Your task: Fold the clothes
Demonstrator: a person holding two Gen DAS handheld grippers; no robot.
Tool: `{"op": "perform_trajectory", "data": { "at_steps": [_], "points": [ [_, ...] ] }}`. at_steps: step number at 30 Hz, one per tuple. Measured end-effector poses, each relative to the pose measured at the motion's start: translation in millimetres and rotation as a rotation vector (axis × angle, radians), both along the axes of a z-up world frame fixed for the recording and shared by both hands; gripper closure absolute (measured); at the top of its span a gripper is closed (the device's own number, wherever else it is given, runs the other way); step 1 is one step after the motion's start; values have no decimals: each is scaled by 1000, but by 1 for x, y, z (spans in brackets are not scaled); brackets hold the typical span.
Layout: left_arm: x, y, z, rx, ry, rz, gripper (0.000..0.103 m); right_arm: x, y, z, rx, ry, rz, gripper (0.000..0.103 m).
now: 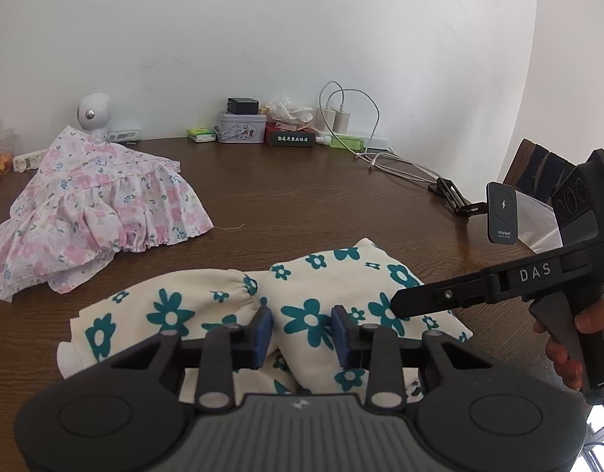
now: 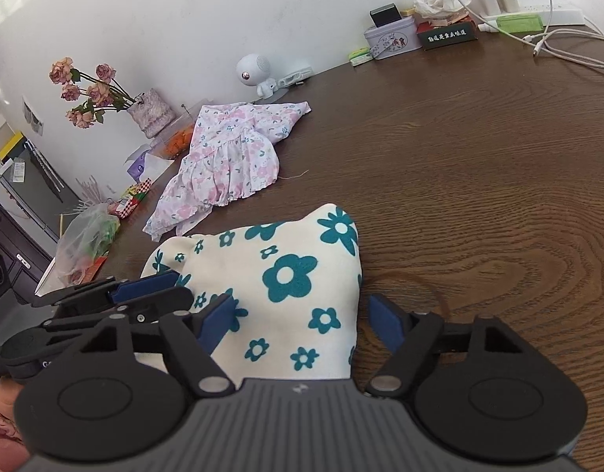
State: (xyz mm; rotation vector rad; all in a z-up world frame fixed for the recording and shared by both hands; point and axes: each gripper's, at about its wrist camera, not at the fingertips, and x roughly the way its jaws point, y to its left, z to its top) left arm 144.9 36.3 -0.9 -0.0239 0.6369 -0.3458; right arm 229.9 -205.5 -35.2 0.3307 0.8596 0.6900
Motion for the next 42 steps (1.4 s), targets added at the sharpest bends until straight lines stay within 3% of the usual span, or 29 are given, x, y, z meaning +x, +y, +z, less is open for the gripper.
{"op": "perform_trajectory", "data": {
  "at_steps": [7,11,16,18,19,23,28,30,32,35,37,39,42],
  "points": [
    [1,14,-13,-60,25,-7,72,9,-6,-12,150,68,16,29],
    [3,26,-21,-143,49,-2,72,14,-8,-21,252,131,28,29],
    [4,40,-30,-244,75,9,72,10,8,-20,243,134,79,30],
    [2,38,-28,-226,65,7,72,9,15,-21,237,147,87,46],
    [1,37,-28,-217,60,7,72,9,18,-21,232,151,87,62],
    [2,26,-23,-186,54,-15,73,4,14,-12,226,121,75,71],
    [11,-11,-16,-147,46,-85,73,-7,-6,9,113,61,23,73],
    [12,-25,-10,-136,33,-111,56,-11,-19,21,43,27,0,73],
    [10,-36,-4,-134,7,-144,54,-16,-30,36,-32,-10,-18,73],
    [9,-53,3,-109,-30,-197,61,-20,-40,58,-172,-67,-33,73],
    [13,-66,5,-74,-47,-234,84,-23,-41,68,-254,-93,-26,73],
    [19,-81,2,-32,-50,-289,94,-25,-38,74,-323,-115,-13,73],
    [29,-97,-8,5,-24,-326,94,-29,-23,82,-424,-151,25,73]
  ]
}}
